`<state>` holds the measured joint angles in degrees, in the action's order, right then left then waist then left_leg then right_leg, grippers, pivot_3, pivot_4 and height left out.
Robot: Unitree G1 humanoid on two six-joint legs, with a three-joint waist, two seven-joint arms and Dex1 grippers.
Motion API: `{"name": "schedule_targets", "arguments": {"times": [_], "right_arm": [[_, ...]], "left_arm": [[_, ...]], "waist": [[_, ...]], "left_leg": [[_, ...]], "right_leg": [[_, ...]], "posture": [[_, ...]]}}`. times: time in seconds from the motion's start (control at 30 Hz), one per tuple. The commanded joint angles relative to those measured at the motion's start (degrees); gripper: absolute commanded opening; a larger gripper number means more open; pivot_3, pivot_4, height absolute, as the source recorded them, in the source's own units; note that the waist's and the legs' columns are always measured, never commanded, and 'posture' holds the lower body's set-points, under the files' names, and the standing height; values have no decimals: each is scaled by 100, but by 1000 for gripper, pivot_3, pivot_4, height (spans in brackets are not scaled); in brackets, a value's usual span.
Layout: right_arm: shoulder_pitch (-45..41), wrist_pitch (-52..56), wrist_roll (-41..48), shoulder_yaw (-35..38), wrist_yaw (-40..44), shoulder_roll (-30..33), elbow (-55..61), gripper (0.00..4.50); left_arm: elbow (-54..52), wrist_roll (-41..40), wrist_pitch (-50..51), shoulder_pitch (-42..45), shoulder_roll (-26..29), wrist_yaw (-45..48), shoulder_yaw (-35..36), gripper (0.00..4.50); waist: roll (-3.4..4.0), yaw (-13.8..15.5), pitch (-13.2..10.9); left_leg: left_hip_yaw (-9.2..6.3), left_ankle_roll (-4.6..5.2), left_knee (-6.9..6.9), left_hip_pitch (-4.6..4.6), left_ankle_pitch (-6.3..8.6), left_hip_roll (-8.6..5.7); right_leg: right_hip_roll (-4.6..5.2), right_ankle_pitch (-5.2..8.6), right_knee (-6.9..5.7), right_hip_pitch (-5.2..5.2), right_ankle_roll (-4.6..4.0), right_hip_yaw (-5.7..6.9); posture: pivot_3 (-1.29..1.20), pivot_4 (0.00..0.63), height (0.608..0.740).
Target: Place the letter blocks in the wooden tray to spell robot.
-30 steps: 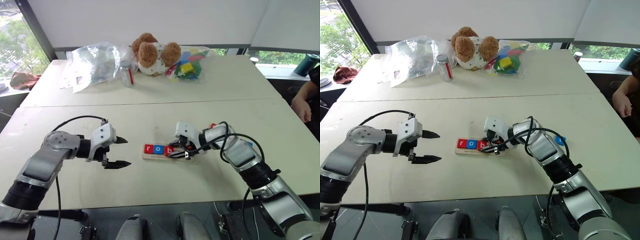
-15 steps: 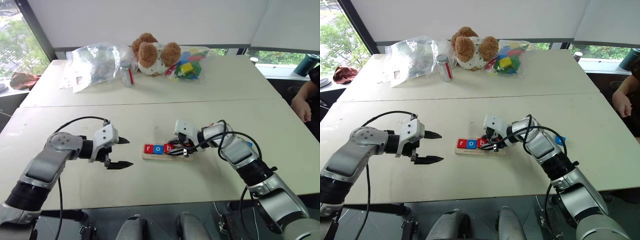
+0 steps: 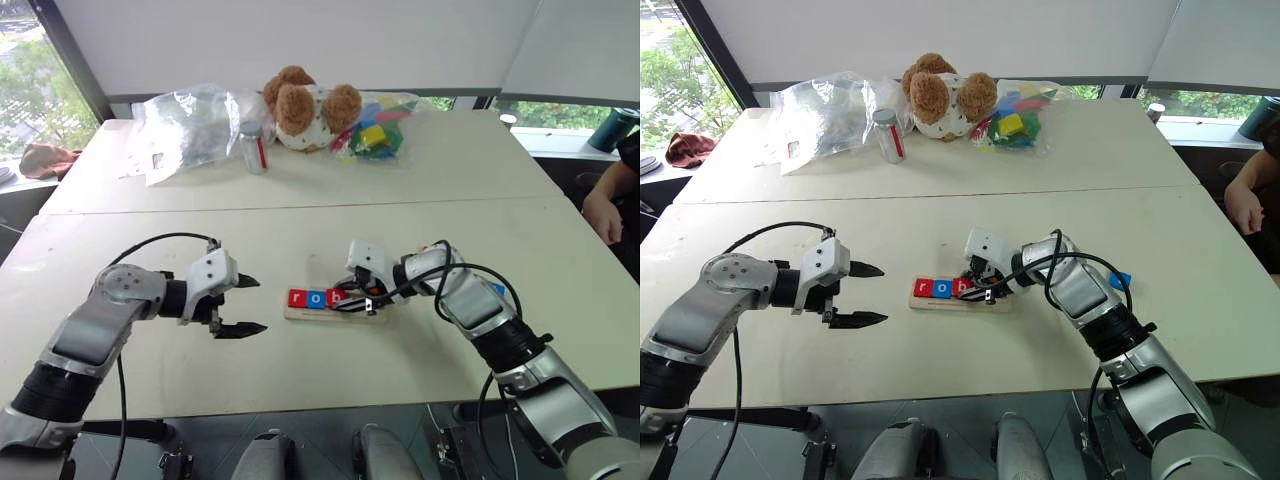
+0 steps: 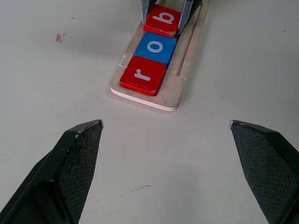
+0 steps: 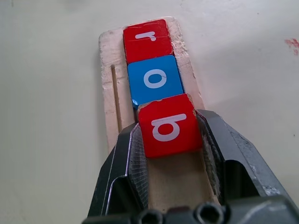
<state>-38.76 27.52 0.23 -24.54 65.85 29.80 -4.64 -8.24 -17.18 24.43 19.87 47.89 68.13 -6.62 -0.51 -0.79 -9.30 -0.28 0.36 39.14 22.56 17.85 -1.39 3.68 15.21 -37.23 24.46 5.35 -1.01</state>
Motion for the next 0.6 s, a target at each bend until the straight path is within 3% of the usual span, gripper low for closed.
{"name": "schedule_targets", "arguments": {"times": [0.03, 0.6], "right_arm": [[10, 14, 64, -34, 111, 16, 294, 1171], [74, 110, 36, -67, 79, -34, 381, 1171]], "left_arm": [[-109, 5, -63, 49, -6, -8, 17, 4500], [-63, 67, -97, 96, -54, -35, -35, 4500]], "waist": [[0, 0, 0], [0, 1, 0]], "left_leg": [[0, 0, 0, 0, 0, 0], [0, 0, 0, 0, 0, 0]], "right_leg": [[0, 0, 0, 0, 0, 0], [0, 0, 0, 0, 0, 0]], "posture": [[0, 150, 740], [0, 150, 740]]}}
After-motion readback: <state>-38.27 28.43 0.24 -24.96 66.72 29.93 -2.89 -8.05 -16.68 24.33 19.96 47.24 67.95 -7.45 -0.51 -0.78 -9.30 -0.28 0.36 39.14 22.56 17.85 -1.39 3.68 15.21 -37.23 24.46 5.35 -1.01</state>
